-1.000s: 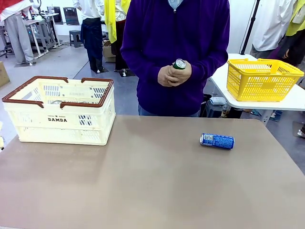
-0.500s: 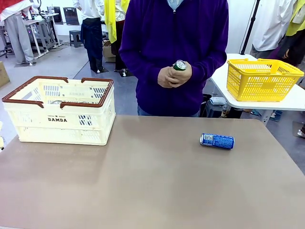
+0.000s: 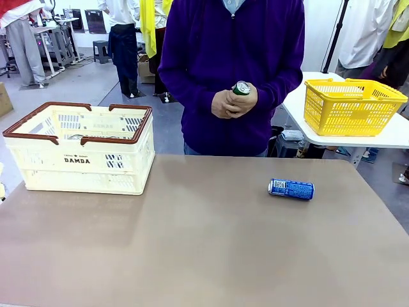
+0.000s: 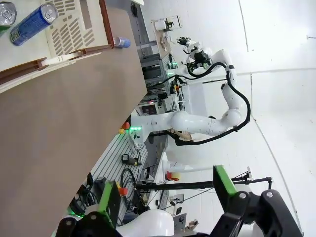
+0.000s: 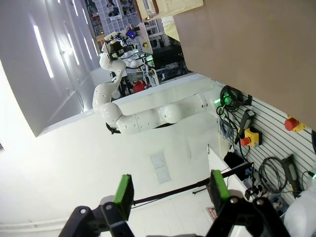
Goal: Place the drinks into the Shopping basket.
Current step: Pick up one drink and place it into the Shopping basket.
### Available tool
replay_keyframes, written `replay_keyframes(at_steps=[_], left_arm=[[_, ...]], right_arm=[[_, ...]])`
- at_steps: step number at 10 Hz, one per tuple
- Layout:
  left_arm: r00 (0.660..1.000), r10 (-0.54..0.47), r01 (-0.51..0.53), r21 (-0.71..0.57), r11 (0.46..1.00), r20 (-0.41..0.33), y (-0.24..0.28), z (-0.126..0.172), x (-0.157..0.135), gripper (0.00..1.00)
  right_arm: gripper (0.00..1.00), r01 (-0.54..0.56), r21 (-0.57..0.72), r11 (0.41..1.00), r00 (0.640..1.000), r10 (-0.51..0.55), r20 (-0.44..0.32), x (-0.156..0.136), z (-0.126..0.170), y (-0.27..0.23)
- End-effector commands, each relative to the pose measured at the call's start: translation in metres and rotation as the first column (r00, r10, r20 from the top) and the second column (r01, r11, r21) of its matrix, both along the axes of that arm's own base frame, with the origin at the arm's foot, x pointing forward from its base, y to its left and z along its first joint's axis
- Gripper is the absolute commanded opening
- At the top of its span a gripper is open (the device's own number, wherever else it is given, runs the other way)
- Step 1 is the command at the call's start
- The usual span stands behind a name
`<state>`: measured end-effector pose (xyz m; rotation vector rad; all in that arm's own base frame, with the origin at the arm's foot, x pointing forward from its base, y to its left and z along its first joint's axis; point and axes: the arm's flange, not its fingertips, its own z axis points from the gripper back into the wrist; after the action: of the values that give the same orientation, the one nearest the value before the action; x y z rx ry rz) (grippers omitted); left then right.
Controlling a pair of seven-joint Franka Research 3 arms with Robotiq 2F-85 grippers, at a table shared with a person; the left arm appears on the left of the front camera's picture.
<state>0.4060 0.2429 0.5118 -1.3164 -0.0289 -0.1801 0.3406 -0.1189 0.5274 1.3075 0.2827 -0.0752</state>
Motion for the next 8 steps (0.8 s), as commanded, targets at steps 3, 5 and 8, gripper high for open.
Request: replay_keyframes(at_steps=[3, 5, 8], left_arm=[[1.0, 0.0, 0.0, -0.003, 1.0, -0.012, 0.007, 0.003, -0.004, 1.0], [1.0, 0.0, 0.0, -0.003, 1.0, -0.012, 0.007, 0.003, -0.004, 1.0], [1.0, 0.0, 0.0, -0.003, 1.0, -0.012, 0.007, 0.003, -0.004, 1.0]], right_arm=[[0.82, -0.19, -0.356, 0.915, 0.982, 0.176, -0.069, 0.03, 0.036, 0.047], [0.82, -0.33, -0.681, 0.654, 0.941, 0.166, -0.296, 0.112, 0.042, 0.115], [0.82, -0.367, -0.859, 0.355, 0.91, -0.052, -0.411, 0.15, 0.002, 0.145]])
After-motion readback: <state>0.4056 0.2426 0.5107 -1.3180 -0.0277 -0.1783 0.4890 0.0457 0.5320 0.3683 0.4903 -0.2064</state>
